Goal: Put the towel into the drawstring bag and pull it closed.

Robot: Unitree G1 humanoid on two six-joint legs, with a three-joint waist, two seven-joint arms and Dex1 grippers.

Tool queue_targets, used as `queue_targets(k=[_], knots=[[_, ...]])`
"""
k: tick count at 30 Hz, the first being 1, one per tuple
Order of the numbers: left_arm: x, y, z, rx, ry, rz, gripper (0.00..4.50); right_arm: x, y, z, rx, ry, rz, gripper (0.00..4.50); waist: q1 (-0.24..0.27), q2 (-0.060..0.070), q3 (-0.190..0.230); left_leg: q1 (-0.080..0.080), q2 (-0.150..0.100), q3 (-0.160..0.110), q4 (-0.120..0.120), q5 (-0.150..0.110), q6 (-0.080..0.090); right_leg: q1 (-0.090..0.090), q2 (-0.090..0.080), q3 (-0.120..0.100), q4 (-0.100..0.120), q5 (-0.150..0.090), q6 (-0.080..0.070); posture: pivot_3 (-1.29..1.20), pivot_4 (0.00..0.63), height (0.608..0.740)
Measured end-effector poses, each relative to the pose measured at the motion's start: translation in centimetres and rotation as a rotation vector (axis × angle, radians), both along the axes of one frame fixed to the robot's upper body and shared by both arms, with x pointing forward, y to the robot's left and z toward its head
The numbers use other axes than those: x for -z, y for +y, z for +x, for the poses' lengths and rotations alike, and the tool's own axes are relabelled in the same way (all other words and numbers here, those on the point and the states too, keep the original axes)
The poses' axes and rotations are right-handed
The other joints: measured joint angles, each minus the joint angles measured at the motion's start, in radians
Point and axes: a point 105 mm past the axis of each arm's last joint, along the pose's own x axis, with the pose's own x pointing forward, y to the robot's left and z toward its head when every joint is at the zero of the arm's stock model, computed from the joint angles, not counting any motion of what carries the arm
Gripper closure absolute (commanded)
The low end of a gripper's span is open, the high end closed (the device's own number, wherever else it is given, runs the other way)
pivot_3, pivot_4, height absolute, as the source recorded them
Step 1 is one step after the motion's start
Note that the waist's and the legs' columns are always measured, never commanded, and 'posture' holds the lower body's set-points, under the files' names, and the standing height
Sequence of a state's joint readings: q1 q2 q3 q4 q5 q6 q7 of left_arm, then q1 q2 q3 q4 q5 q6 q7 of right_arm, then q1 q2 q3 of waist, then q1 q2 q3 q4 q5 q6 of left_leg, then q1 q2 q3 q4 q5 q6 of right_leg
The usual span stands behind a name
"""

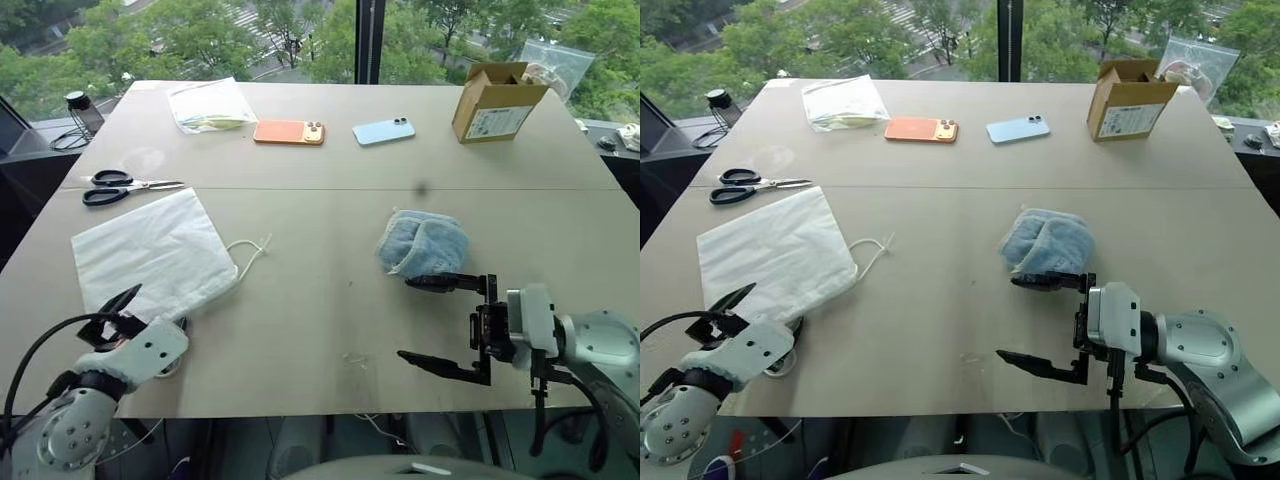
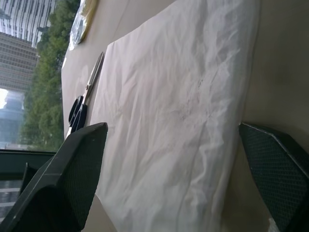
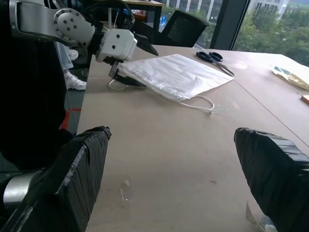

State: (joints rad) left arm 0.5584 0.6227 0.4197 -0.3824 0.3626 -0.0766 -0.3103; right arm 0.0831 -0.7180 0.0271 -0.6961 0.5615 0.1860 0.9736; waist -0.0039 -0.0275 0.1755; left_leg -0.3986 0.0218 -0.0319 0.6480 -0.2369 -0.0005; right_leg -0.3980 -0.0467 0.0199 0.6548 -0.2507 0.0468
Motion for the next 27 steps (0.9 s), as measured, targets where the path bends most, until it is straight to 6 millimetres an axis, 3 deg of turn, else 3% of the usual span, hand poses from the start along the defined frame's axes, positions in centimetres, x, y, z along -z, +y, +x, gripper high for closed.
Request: queue_targets(k=[16, 22, 25, 27], knots=[[-0.9, 0.1, 0.9, -0.023, -0.107, 0.061, 0.03, 0.8, -0.3, -0.2, 0.026, 0.005, -0.006, 0.08, -0.001, 0.0, 0.0, 0.0, 0.0, 0.0, 0.0, 0.0, 0.0, 0.0, 0.0, 0.0, 0.0, 0.0, 0.0, 0.0, 0.15, 0.74], [-0.5, -0.3, 2.6, -0.045, -0.124, 0.038, 0.03, 1.1, -0.4, -0.1, 0.042, 0.003, -0.012, 0.08, 0.001, -0.001, -0.001, 0.0, -0.001, 0.001, 0.001, 0.0, 0.0, 0.0, 0.0, -0.001, 0.001, 0.0, 0.0, 0.0, 0.15, 0.74], [-0.3, -0.3, 3.3, -0.059, -0.098, 0.004, 0.73, 1.2, -0.5, 0.3, 0.078, 0.003, -0.008, 0.0, 0.0, -0.001, -0.001, 0.001, -0.001, 0.001, 0.001, 0.0, 0.0, 0.0, 0.0, -0.001, 0.002, 0.0, 0.0, 0.0, 0.15, 0.74], [0.2, -0.3, 3.5, -0.066, -0.057, -0.052, 1.58, 1.2, -0.5, 0.6, 0.101, 0.009, -0.002, 0.0, -0.001, 0.0, -0.001, 0.001, 0.0, 0.0, 0.001, 0.0, 0.0, 0.0, 0.0, -0.001, 0.002, 0.0, 0.0, 0.0, 0.15, 0.74]])
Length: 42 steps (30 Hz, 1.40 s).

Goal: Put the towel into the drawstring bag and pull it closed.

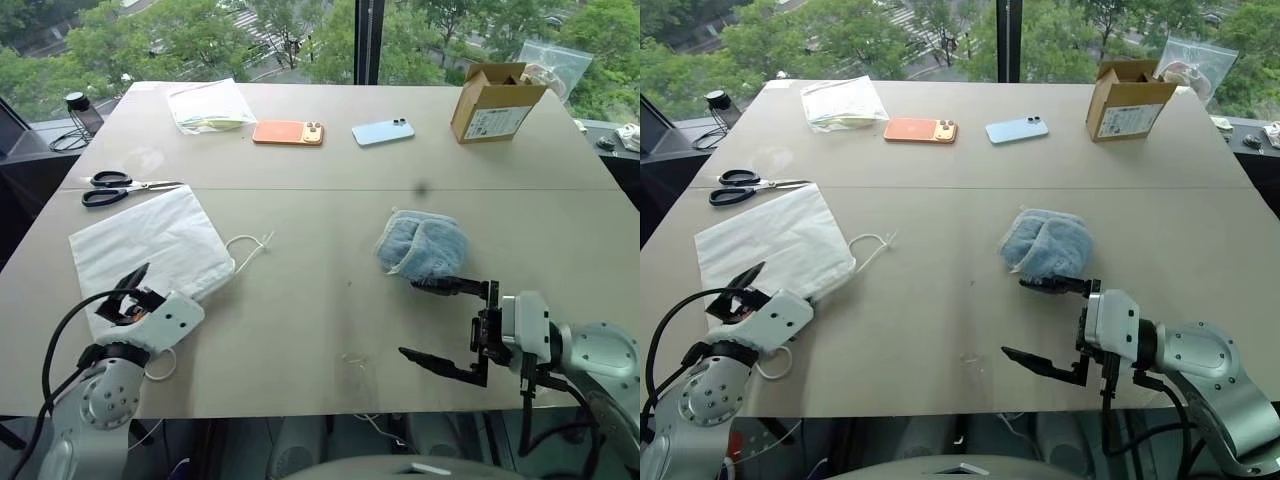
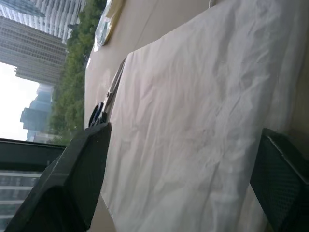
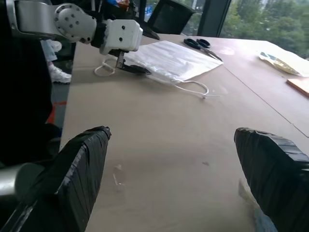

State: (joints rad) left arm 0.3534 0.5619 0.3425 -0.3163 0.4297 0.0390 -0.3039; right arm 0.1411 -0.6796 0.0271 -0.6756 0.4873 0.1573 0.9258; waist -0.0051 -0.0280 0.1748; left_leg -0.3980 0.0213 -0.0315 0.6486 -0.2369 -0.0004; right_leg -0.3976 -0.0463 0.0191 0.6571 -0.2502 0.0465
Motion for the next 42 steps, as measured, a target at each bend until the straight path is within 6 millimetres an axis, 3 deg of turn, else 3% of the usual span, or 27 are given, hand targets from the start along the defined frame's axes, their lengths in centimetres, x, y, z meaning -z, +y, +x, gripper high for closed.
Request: queue_targets(k=[5, 7, 9, 12, 17, 23, 27, 33, 37, 42], knots=[[0.8, 0.0, 0.5, 0.014, 0.114, -0.272, 3.59, 0.1, -0.1, 0.7, 0.064, 0.026, 0.021, 0.0, -0.002, 0.0, 0.0, 0.001, 0.0, -0.001, 0.0, 0.0, 0.0, 0.0, 0.0, 0.0, 0.001, 0.0, 0.0, 0.0, 0.15, 0.74], [0.7, -0.3, 0.8, 0.049, 0.23, -0.535, 4.47, 0.3, -0.3, 2.0, 0.156, 0.043, 0.007, 0.0, -0.002, 0.001, 0.0, 0.001, 0.0, -0.001, 0.001, 0.0, 0.0, 0.0, 0.0, -0.001, 0.002, 0.0, 0.0, 0.0, 0.15, 0.74], [0.4, -1.1, 1.0, 0.086, 0.312, -0.711, 4.47, 0.3, -0.5, 2.9, 0.221, 0.055, -0.005, 0.0, -0.002, 0.001, 0.0, 0.0, 0.0, -0.002, 0.002, 0.0, 0.0, 0.0, 0.0, -0.001, 0.002, 0.0, 0.0, 0.0, 0.15, 0.74], [-1.3, -4.3, 1.4, 0.203, 0.5, -1.038, 4.47, 0.2, -0.8, 4.9, 0.321, 0.137, -0.048, 0.0, -0.007, 0.001, 0.0, 0.0, 0.0, -0.003, 0.003, 0.0, 0.0, 0.0, 0.0, -0.001, 0.003, 0.0, 0.001, 0.0, 0.15, 0.74], [-2.8, -7.5, 2.6, 0.259, 0.585, -1.259, 4.47, 1.1, -2.8, 7.9, 0.526, 0.263, -0.031, 0.0, -0.008, 0.001, 0.001, 0.0, -0.003, -0.003, 0.002, 0.0, 0.0, 0.0, 0.001, 0.0, 0.003, 0.004, 0.001, 0.0, 0.15, 0.74], [-1.7, -12.0, 5.4, 0.231, 0.593, -1.393, 4.47, 2.9, -6.2, 12.2, 0.802, 0.422, -0.047, 0.0, -0.008, 0.001, 0.001, 0.0, -0.007, -0.002, 0.002, 0.0, 0.0, 0.0, 0.001, 0.001, 0.004, 0.005, 0.0, 0.0, 0.15, 0.74], [-1.8, -14.4, 7.6, 0.211, 0.545, -1.441, 4.47, 5.1, -5.3, 13.8, 0.828, 0.565, -0.059, 0.0, -0.011, 0.001, 0.0, -0.001, -0.007, -0.002, 0.002, 0.0, 0.0, 0.0, 0.001, 0.001, 0.005, 0.005, 0.0, 0.0, 0.15, 0.74], [-2.1, -16.6, 10.2, 0.146, 0.481, -1.498, 4.47, 6.0, -3.0, 15.0, 0.777, 0.657, -0.017, 0.0, -0.042, -0.012, -0.008, 0.005, -0.004, -0.002, 0.002, 0.0, 0.0, 0.002, 0.005, 0.005, 0.005, 0.005, 0.0, 0.0, 0.15, 0.74], [-1.8, -17.6, 10.4, 0.133, 0.49, -1.483, 4.5, 6.7, -2.2, 15.6, 0.75, 0.592, -0.064, 1.09, -0.062, -0.016, -0.011, 0.011, 0.0, 0.0, 0.001, 0.0, 0.0, 0.006, 0.01, 0.009, 0.005, 0.005, 0.0, 0.0, 0.15, 0.74], [-1.5, -17.3, 10.6, 0.096, 0.485, -1.427, 4.5, 7.1, 0.0, 15.3, 0.603, 0.406, -0.11, 3.33, -0.067, -0.015, -0.01, 0.019, 0.002, 0.0, -0.003, 0.0, 0.0, 0.01, 0.017, 0.011, 0.005, 0.004, 0.002, 0.0, 0.15, 0.74]])
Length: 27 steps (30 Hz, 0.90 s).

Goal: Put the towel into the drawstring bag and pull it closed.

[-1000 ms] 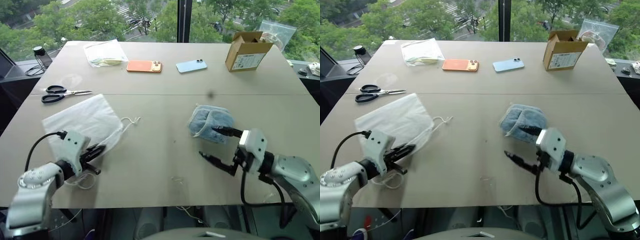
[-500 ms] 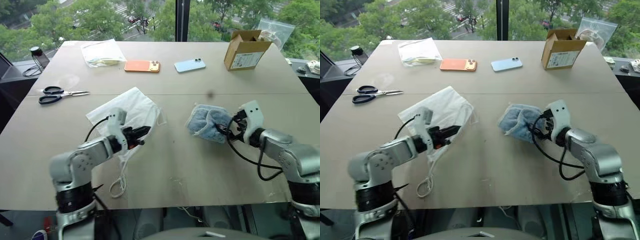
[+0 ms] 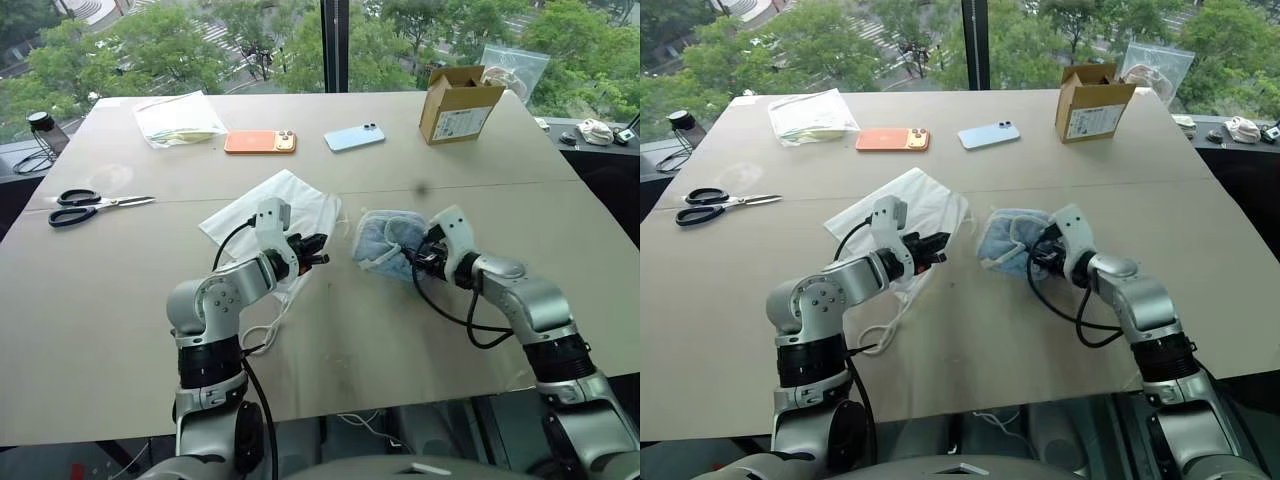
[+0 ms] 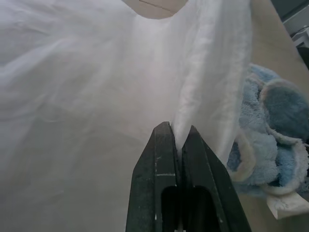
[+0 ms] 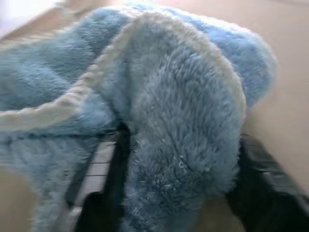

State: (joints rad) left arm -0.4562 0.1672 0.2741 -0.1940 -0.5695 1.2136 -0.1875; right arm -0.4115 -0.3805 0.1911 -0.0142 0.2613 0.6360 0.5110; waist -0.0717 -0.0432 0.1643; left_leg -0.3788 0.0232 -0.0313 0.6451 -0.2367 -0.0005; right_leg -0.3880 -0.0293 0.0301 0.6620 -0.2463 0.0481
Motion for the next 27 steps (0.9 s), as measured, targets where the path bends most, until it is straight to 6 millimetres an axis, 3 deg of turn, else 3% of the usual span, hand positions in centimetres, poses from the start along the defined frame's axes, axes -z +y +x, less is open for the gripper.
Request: queue_targets(k=[2, 3, 7, 10, 16, 19, 20, 23, 25, 27], knots=[[-0.1, 0.2, 0.1, 0.004, -0.004, 0.026, 4.5, 0.0, 0.4, -0.3, -0.049, -0.06, -0.01, 4.29, 0.0, 0.0, 0.0, 0.0, 0.0, 0.0, 0.0, 0.0, 0.0, 0.0, 0.0, 0.0, 0.0, 0.0, 0.0, 0.0, 0.15, 0.74], [-0.3, 0.3, 0.2, 0.005, -0.009, 0.04, 4.5, -0.1, 0.5, -0.4, -0.061, -0.083, -0.012, 4.49, 0.001, 0.0, 0.0, 0.0, 0.0, 0.0, 0.0, 0.0, 0.0, 0.0, 0.0, 0.0, 0.0, 0.0, 0.0, 0.0, 0.15, 0.74], [-1.4, 0.2, 0.8, 0.027, -0.039, 0.094, 4.5, -0.4, 0.9, -1.2, -0.121, -0.15, -0.002, 4.49, 0.009, 0.004, 0.003, -0.003, -0.001, -0.001, 0.0, 0.0, 0.0, -0.002, -0.002, 0.0, -0.001, 0.0, 0.0, 0.0, 0.15, 0.74], [-2.6, -0.1, 1.4, 0.058, -0.068, 0.11, 4.5, -1.8, 1.9, -3.0, -0.235, -0.217, 0.036, 4.49, 0.022, 0.008, 0.005, -0.014, -0.003, -0.002, 0.0, 0.0, -0.001, -0.012, -0.004, 0.001, -0.001, 0.003, -0.004, 0.0, 0.15, 0.74], [-1.7, -1.5, 1.5, 0.198, -0.054, 0.128, 4.5, -9.5, 4.7, -6.6, -0.525, -0.408, 0.166, 4.49, 0.034, 0.012, 0.008, -0.022, -0.004, -0.004, 0.002, -0.001, -0.002, -0.018, -0.006, 0.0, -0.002, 0.003, -0.004, 0.0, 0.15, 0.74], [-1.8, -3.2, 0.9, 0.303, -0.076, 0.125, 4.5, -11.1, 5.9, -7.0, -0.615, -0.445, 0.162, 4.49, 0.038, 0.012, 0.008, -0.022, -0.004, -0.003, 0.002, -0.001, -0.002, -0.018, -0.006, -0.001, -0.002, 0.003, -0.004, 0.0, 0.15, 0.74], [-1.8, -3.6, 0.7, 0.329, -0.08, 0.123, 4.5, -11.0, 6.4, -6.9, -0.639, -0.443, 0.152, 4.49, 0.038, 0.012, 0.008, -0.022, -0.004, -0.003, 0.002, -0.001, -0.002, -0.018, -0.006, -0.001, -0.002, 0.003, -0.004, 0.0, 0.15, 0.74], [-1.7, -4.1, 0.3, 0.378, -0.087, 0.133, 4.5, -8.2, 8.3, -4.2, -0.641, -0.432, 0.041, 4.49, 0.032, 0.012, 0.008, -0.021, -0.004, 0.0, 0.002, -0.001, -0.002, -0.018, -0.006, -0.001, -0.001, 0.003, -0.004, 0.0, 0.15, 0.74], [-1.1, -3.8, 0.1, 0.378, -0.069, 0.141, 4.5, -6.4, 8.5, -2.6, -0.603, -0.416, 0.002, 4.49, 0.033, 0.014, 0.009, -0.022, -0.004, 0.0, 0.002, -0.001, -0.002, -0.019, -0.005, -0.001, -0.001, 0.003, -0.004, 0.0, 0.15, 0.74], [-0.9, -3.6, -0.1, 0.383, -0.066, 0.157, 4.5, -5.4, 8.4, -2.2, -0.604, -0.409, -0.015, 4.49, 0.036, 0.014, 0.01, -0.024, -0.004, -0.001, 0.002, -0.001, -0.003, -0.021, -0.006, -0.001, -0.001, 0.003, -0.004, 0.0, 0.15, 0.74]])
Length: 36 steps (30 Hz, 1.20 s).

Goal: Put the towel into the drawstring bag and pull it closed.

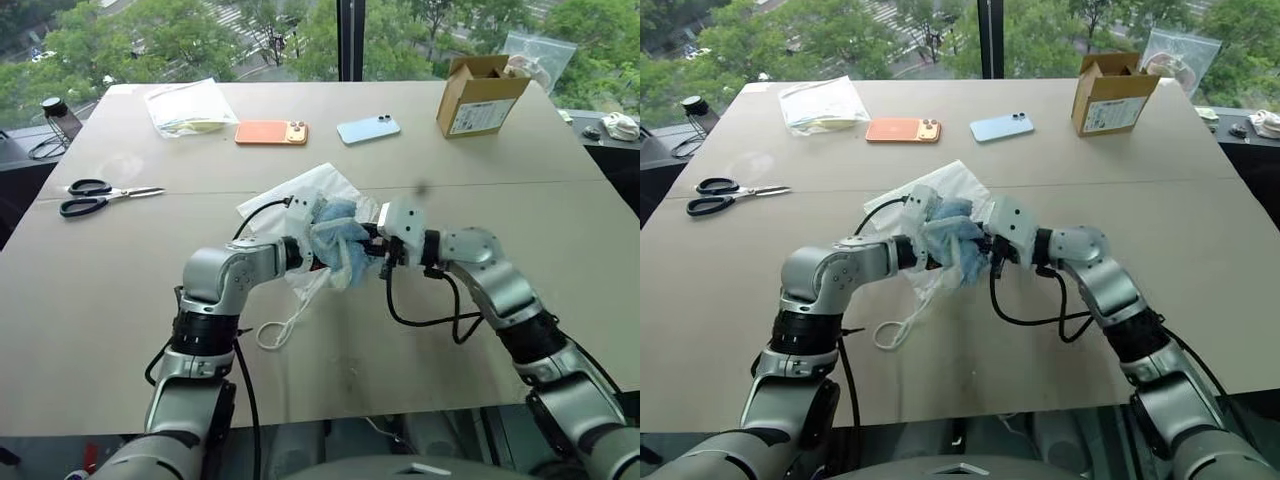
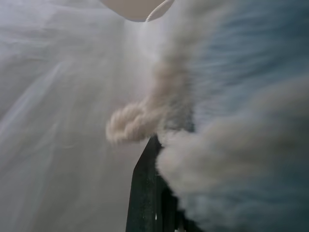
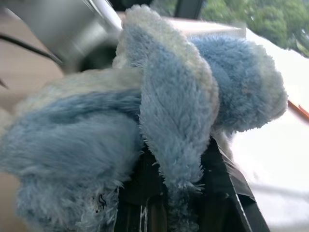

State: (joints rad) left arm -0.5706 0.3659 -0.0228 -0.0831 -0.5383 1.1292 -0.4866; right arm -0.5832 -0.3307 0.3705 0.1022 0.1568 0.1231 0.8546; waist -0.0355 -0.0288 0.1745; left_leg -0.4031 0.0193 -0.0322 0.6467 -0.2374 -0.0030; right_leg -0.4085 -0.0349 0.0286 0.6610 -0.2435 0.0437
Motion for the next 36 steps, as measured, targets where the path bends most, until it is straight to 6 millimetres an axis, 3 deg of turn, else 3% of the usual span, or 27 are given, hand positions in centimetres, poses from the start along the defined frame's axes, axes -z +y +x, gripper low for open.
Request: queue_targets(k=[4, 9, 10, 15, 17, 19, 23, 27, 32, 36], knots=[[0.1, -0.4, -0.8, 0.039, -0.007, 0.003, 4.5, 0.3, -1.1, -1.5, -0.051, 0.052, 0.034, 4.49, 0.014, 0.001, 0.0, -0.013, 0.0, -0.004, 0.005, 0.002, -0.004, -0.008, -0.002, -0.004, 0.0, 0.0, 0.0, 0.0, 0.15, 0.74], [-0.6, 0.0, -0.7, 0.031, -0.038, -0.019, 4.5, -0.9, -3.0, -3.9, -0.094, 0.256, 0.181, 4.49, 0.023, 0.002, 0.001, -0.011, -0.002, -0.005, 0.005, 0.0, 0.0, -0.007, -0.004, -0.004, 0.0, 0.0, 0.001, 0.0, 0.15, 0.74], [-1.2, 0.5, -0.3, 0.014, -0.065, -0.025, 4.5, -3.9, -4.1, -5.1, -0.146, 0.302, 0.301, 4.49, 0.021, 0.003, 0.002, -0.009, -0.002, -0.005, 0.005, 0.0, 0.0, -0.005, -0.003, -0.004, 0.001, 0.0, 0.001, 0.0, 0.15, 0.74], [-1.2, 1.3, -0.2, 0.006, -0.069, -0.018, 4.5, -9.9, -7.4, -5.6, -0.129, 0.268, 0.505, 4.49, 0.019, 0.004, 0.002, -0.01, -0.002, -0.004, 0.005, 0.0, 0.0, -0.005, -0.002, -0.005, 0.001, 0.0, 0.001, 0.0, 0.15, 0.74], [-1.3, 1.3, -0.2, 0.012, -0.069, -0.026, 4.5, -11.7, -7.4, -6.2, -0.167, 0.262, 0.585, 4.49, 0.018, 0.004, 0.002, -0.01, -0.001, -0.004, 0.005, 0.0, 0.0, -0.005, -0.002, -0.005, 0.001, 0.0, 0.0, 0.0, 0.15, 0.74], [-1.4, 1.1, -0.3, 0.025, -0.072, -0.037, 4.5, -12.3, -6.4, -6.7, -0.234, 0.31, 0.672, 4.49, 0.017, 0.004, 0.002, -0.01, -0.001, -0.004, 0.005, 0.0, 0.0, -0.005, -0.001, -0.005, 0.001, 0.0, 0.0, 0.0, 0.15, 0.74], [-1.7, 0.7, -0.4, 0.051, -0.088, -0.055, 4.5, -9.1, -2.8, -6.1, -0.245, 0.407, 0.585, 4.49, 0.018, 0.004, 0.002, -0.01, -0.001, -0.003, 0.006, 0.0, 0.0, -0.005, -0.001, -0.005, 0.001, 0.0, 0.0, 0.0, 0.15, 0.74], [-1.9, 0.2, -1.0, 0.103, -0.108, -0.033, 4.5, -1.7, 0.8, -3.3, -0.113, 0.422, 0.318, 4.49, 0.018, 0.004, 0.003, -0.01, -0.002, -0.003, 0.006, 0.0, 0.0, -0.006, -0.002, -0.005, 0.001, 0.0, 0.001, 0.0, 0.15, 0.74], [-0.9, 1.0, -1.6, 0.1, -0.112, 0.027, 4.5, 0.3, 1.2, -1.3, -0.057, 0.286, 0.164, 4.49, 0.018, 0.005, 0.003, -0.01, -0.002, -0.003, 0.006, 0.0, 0.0, -0.006, -0.002, -0.005, 0.001, 0.0, 0.0, 0.0, 0.15, 0.74], [0.3, 1.4, -1.9, 0.094, -0.087, 0.06, 4.5, 1.6, 1.1, -1.2, -0.047, 0.213, 0.058, 4.49, 0.02, 0.005, 0.003, -0.011, -0.001, -0.004, 0.006, 0.0, 0.0, -0.006, -0.002, -0.006, 0.001, 0.0, 0.0, 0.0, 0.15, 0.74]])
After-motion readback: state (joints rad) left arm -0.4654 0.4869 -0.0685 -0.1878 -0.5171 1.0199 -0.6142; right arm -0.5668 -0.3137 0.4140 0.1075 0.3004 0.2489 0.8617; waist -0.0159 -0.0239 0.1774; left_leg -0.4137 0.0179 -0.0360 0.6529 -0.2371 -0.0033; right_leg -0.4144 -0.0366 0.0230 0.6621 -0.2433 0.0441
